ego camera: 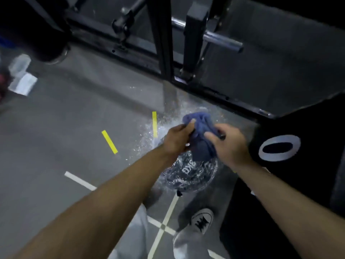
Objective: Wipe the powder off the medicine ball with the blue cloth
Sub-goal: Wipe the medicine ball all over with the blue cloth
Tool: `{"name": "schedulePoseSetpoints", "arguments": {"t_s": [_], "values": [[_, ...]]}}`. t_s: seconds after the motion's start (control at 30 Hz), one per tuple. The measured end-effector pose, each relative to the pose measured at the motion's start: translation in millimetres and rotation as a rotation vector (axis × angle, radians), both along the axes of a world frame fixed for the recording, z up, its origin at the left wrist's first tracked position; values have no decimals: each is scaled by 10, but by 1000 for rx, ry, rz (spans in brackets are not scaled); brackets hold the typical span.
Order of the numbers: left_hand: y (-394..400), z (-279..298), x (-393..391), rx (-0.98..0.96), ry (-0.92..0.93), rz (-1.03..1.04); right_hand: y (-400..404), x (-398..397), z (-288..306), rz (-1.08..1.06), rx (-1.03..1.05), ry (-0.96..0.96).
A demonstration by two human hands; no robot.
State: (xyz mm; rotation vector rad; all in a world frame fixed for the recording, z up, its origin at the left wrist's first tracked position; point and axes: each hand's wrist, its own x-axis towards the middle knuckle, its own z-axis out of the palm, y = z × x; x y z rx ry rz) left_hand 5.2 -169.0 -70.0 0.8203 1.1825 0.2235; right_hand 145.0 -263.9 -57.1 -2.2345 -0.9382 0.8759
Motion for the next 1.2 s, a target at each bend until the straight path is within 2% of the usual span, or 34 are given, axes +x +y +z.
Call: {"name": "schedulePoseSetpoints", "arguments": {"t_s": [0.1, 0.17, 0.27, 0.33, 0.47, 0.57, 0.63, 0.7, 0.77, 0.87, 0.93, 1.1, 1.2], "values": [[-300, -667, -345, 184, 207, 65, -310, -208, -664, -119, 30, 94], [-414, -1027, -578, 253, 277, 62, -431, -275, -1042, -302, -32, 241], [-481, -1455, -826, 398, 353, -97, -524, -462, -1457, -549, -104, 570], [-503, -1708, -868, 457, 431, -224, -567, -582, -1662, -561, -179, 610], [-495, -1916, -941, 511, 486, -309, -691, -782, -1926, -393, -173, 272], [-455, -1833, -964, 596, 488, -347, -679, -851, -1843, -449, -78, 136], [-395, -1784, -951, 632, 458, -305, -667, -862, -1769, -428, -12, -47], [-313, -1817, -944, 656, 433, -269, -676, -913, -1752, -287, 77, -312], [-236, -1886, -963, 707, 450, -313, -696, -1069, -1804, -84, 138, -457], [-229, -2069, -980, 817, 401, -441, -731, -1339, -2097, 128, 53, -539], [-271, -2246, -1021, 885, 356, -512, -749, -1423, -2319, 167, -37, -581], [-194, -2499, -1127, 1050, 246, -526, -715, -1537, -2536, 11, -40, -661], [-74, -2602, -1100, 1122, 236, -610, -650, -1642, -2549, -100, -46, -695]]}}
